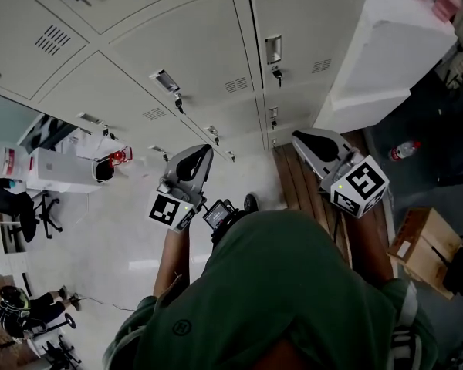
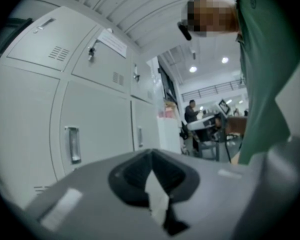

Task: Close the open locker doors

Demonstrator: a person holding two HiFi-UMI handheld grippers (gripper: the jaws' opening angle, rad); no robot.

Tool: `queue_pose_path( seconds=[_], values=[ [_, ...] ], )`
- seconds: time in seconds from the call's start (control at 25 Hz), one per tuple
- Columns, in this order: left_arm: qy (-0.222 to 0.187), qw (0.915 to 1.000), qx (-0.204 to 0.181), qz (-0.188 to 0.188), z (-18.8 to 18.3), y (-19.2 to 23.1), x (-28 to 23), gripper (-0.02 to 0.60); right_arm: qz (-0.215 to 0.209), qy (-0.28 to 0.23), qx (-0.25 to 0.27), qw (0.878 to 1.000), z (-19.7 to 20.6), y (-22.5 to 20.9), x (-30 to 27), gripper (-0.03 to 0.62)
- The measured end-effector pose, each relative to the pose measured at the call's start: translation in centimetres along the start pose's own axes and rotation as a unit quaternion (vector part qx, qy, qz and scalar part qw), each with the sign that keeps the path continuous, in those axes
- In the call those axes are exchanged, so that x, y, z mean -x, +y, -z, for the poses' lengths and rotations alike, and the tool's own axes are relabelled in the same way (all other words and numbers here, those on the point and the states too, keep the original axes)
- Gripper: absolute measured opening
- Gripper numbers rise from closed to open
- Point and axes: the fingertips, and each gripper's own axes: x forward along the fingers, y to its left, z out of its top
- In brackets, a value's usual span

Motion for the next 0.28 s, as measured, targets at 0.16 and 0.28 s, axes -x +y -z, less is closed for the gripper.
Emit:
queue_pose_path(
  seconds=[0.16,0.28],
  values=[
    [0.007,1.0,-0.001,0.004,-0.5,-1.1,-0.7,0.005,0.008,0.004,-0.004,1.0,0.5,-0.2,1.4,0.005],
    [0.024,0.9997,-0.005,0.005,-0.1,-1.8,-0.9,0.005,0.011,0.008,-0.008,1.0,1.2,-0.3,2.4,0.005]
  ],
)
